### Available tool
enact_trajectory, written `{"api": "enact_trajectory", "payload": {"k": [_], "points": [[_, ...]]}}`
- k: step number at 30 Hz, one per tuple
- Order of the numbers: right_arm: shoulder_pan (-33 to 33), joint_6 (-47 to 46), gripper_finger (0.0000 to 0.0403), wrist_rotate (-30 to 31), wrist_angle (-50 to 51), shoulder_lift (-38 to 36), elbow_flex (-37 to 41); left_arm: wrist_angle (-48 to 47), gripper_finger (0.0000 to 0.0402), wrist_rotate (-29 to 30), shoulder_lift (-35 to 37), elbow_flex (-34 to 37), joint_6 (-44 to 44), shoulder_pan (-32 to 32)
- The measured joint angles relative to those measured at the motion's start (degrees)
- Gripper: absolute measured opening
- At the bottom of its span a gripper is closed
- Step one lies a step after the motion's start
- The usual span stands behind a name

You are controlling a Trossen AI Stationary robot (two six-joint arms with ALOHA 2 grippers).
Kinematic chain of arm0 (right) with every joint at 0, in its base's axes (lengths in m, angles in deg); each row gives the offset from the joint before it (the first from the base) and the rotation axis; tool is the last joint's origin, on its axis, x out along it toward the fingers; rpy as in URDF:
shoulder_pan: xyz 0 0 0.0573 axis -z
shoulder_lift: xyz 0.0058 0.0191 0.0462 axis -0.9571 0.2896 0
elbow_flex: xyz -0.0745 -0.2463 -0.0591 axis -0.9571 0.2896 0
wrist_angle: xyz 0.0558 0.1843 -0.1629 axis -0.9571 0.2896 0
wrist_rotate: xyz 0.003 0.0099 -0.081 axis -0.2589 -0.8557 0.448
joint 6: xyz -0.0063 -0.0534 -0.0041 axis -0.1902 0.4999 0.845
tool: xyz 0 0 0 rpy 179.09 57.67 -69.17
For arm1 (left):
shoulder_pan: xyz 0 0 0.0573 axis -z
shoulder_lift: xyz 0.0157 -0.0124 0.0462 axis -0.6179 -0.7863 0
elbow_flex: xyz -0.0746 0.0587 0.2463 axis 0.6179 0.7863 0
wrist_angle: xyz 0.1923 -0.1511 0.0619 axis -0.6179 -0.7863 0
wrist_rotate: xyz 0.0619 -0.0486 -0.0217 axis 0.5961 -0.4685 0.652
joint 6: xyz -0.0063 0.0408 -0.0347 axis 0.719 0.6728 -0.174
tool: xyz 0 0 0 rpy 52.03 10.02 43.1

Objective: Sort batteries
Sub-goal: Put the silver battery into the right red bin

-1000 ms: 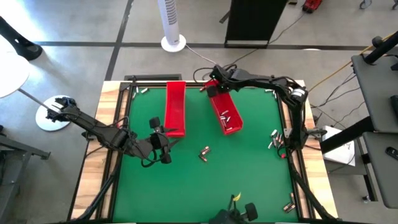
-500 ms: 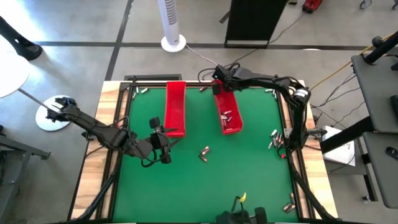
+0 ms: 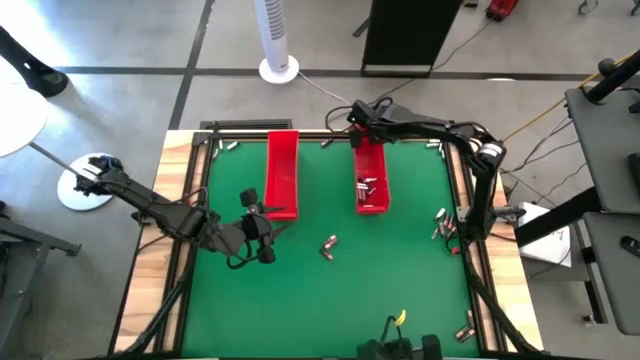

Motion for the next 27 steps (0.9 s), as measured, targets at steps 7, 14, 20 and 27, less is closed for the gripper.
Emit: {"api": "enact_trajectory", "payload": {"k": [7,14,20,27], "points": [[-1.7,21.9,0.0013,-11.9,4.6,-7.0,0.0,0.2,0.018,-0.1,1.0,0.0,1.5,2.3],[-5.9,40.9,0.0013,-14.1,13.1,-8.7,0.0,2.2,0.018,-0.1,1.1,0.0,2.5,2.2],[-8.7,55.0,0.0013,-15.2,13.3,-6.9,0.0,2.4,0.018,-0.1,1.1,0.0,2.8,2.2],[-9.1,68.1,0.0013,-20.1,13.0,-4.7,0.9,2.6,0.018,0.0,1.1,0.0,3.2,2.2]]}}
